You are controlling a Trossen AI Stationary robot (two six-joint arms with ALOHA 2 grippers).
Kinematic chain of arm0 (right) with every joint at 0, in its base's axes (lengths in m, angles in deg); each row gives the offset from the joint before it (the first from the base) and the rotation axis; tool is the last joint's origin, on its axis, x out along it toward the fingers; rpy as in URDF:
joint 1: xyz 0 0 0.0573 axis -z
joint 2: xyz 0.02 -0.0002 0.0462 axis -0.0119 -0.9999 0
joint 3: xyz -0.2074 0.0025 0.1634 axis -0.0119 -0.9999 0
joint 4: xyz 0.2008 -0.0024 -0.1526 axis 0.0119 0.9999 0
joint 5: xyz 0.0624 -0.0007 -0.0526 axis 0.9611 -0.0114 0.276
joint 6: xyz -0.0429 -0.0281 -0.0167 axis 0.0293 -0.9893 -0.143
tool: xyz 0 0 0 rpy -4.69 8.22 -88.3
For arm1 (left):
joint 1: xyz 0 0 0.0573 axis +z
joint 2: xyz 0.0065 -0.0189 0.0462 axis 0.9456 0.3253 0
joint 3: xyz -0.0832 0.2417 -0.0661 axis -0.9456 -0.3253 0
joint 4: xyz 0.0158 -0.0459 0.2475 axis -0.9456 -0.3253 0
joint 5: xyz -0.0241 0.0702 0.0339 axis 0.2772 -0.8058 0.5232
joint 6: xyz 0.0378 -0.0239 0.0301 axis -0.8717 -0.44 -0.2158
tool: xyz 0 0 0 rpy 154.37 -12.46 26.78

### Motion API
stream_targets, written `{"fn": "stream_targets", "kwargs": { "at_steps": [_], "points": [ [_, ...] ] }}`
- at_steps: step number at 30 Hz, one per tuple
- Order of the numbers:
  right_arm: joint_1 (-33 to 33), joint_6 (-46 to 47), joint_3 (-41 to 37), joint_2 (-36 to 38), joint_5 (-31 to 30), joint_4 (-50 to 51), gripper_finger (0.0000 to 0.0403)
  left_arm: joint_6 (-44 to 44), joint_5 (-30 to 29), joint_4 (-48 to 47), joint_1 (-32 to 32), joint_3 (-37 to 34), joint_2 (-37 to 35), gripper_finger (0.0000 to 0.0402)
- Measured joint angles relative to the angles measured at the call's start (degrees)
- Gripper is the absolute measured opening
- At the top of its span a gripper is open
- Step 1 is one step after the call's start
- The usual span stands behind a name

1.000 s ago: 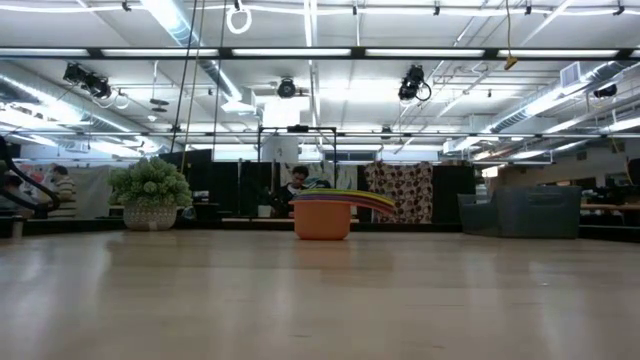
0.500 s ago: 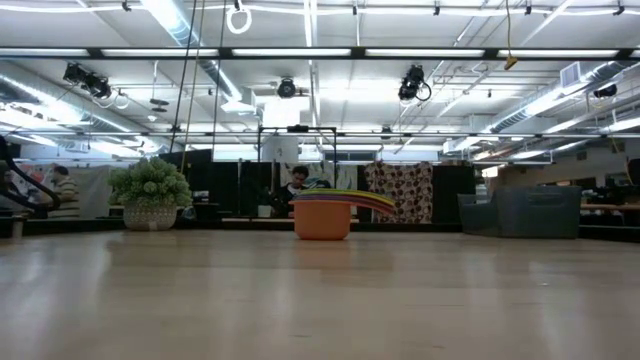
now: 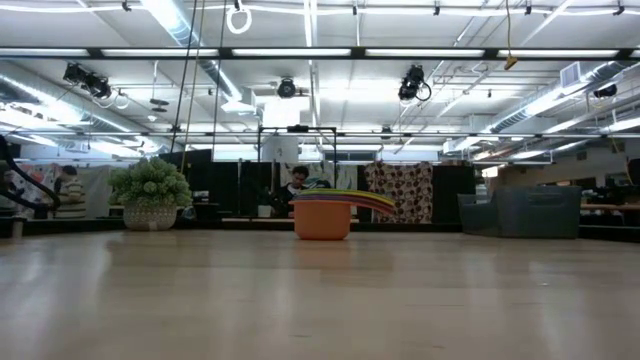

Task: Nest measuring cups in basket
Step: Stack the purple measuring cup on top of the green measuring cup

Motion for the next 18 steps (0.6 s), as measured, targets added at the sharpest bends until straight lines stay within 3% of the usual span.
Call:
{"fn": "stream_targets", "kwargs": {
  "at_steps": [5, 10, 18],
  "points": [
    [-0.02, 0.00, 0.00, 0.00, 0.00, -0.38, 0.0016, -1.46, -0.28, -0.03, 0.00, 0.00, 0.04, 0.0080],
    [-0.01, 0.00, 0.00, 0.00, -0.02, -0.43, 0.0016, -2.77, 0.66, 0.97, 0.02, 0.00, 0.07, 0.0018],
    [-0.01, -0.01, 0.00, 0.00, -0.02, -0.44, 0.0014, -3.11, 0.73, -3.40, 1.64, 0.00, 0.02, 0.0014]
  ]
}}
